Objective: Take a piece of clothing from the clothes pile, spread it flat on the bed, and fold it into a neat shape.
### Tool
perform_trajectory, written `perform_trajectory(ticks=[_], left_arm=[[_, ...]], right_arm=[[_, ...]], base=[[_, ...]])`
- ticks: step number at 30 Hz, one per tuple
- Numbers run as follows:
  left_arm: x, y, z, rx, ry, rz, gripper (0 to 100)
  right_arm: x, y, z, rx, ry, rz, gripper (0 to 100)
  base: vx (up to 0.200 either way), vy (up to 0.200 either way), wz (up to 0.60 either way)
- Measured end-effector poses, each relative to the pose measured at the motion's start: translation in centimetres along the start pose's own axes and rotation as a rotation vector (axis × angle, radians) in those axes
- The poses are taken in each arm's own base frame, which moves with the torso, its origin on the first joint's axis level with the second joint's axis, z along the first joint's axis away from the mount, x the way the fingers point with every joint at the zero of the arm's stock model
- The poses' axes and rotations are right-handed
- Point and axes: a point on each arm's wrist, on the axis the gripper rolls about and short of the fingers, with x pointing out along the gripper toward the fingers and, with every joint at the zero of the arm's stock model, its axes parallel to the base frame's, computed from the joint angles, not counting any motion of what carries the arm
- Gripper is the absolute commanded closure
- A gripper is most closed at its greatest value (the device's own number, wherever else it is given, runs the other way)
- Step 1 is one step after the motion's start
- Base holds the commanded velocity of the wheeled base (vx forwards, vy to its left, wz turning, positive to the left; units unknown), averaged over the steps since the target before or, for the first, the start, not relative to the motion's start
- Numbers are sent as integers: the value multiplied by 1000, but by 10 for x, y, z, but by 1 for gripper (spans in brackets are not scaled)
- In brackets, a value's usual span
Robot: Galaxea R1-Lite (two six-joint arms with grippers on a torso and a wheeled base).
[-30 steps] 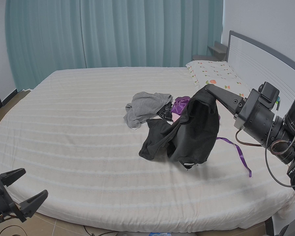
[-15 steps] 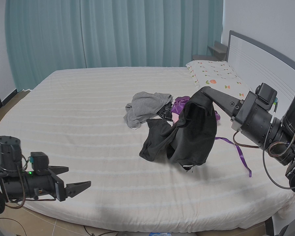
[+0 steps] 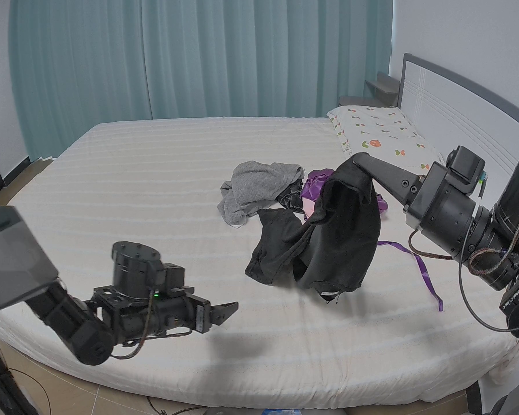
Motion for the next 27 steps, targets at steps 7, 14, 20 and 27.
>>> perform_trajectory(ticks=[7, 14, 20, 27], left_arm=[[60, -15, 2, -6, -14, -18, 0], [111, -20, 7, -47, -55, -12, 0], [150, -20, 8, -58, -96, 21, 0], [191, -16, 11, -66, -142, 77, 0]], right_arm=[[1, 5, 1, -23, -8, 14, 100], [1, 10, 0, -34, -7, 32, 100], [0, 14, 1, -44, -11, 46, 100], [-4, 19, 4, -48, -22, 62, 100]], base=[[0, 0, 0], [0, 0, 0], [0, 0, 0], [0, 0, 0]])
